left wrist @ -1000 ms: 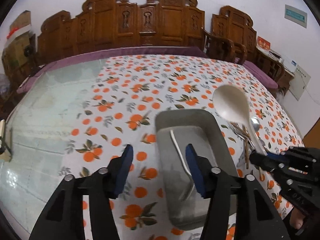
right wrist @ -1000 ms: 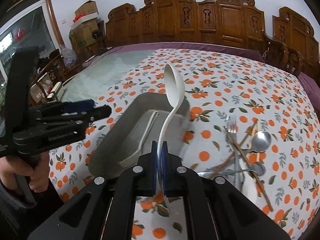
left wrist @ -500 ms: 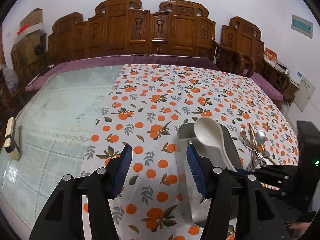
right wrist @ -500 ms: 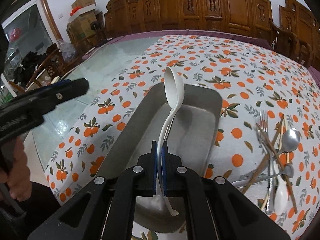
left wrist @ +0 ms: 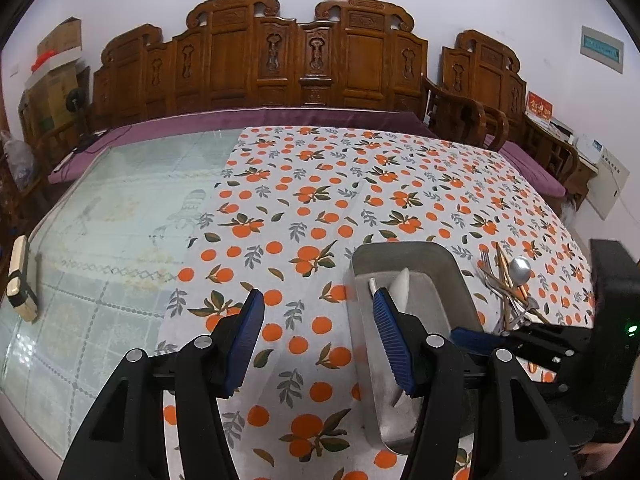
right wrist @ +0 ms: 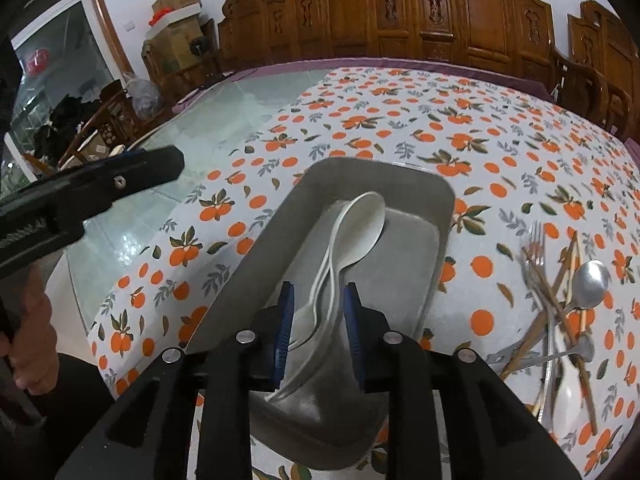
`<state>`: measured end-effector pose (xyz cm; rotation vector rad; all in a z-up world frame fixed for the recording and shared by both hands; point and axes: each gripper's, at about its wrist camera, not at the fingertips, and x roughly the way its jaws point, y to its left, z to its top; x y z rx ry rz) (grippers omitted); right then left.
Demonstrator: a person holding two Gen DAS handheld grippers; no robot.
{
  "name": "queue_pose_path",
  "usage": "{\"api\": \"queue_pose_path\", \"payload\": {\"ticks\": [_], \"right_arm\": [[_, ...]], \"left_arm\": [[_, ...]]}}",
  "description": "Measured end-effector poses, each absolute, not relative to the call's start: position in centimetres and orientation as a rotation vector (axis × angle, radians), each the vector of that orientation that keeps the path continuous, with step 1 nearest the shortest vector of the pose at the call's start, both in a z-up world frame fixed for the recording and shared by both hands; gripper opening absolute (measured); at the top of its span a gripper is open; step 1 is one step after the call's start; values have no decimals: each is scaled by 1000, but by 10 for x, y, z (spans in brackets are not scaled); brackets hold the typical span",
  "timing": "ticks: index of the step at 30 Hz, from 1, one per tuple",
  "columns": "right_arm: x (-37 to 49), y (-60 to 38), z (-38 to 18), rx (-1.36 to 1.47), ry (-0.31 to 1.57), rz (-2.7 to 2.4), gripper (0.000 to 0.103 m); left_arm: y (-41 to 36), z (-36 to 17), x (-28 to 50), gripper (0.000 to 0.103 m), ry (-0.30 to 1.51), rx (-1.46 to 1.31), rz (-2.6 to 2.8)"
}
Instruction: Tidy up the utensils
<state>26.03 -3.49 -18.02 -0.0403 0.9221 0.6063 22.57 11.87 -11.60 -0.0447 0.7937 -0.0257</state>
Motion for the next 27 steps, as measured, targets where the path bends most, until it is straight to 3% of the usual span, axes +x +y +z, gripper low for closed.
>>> {"api": "queue_pose_path", "payload": {"ticks": [7,9,12,27], "right_arm": [[247,-74,-149,-62,847,584,28],[243,-89,-143,-73,832,560,28],[242,-119,-140,-96,824,497,28],[254,-213,-189,-86,923,294,28]], "left_arm": [[105,-118,223,55,793,-28,-53],[100,-118,222,66,789,-35,-67],[89,-118,219,67,781,-34,-95],[25,-128,214,67,785,17,-209]]}}
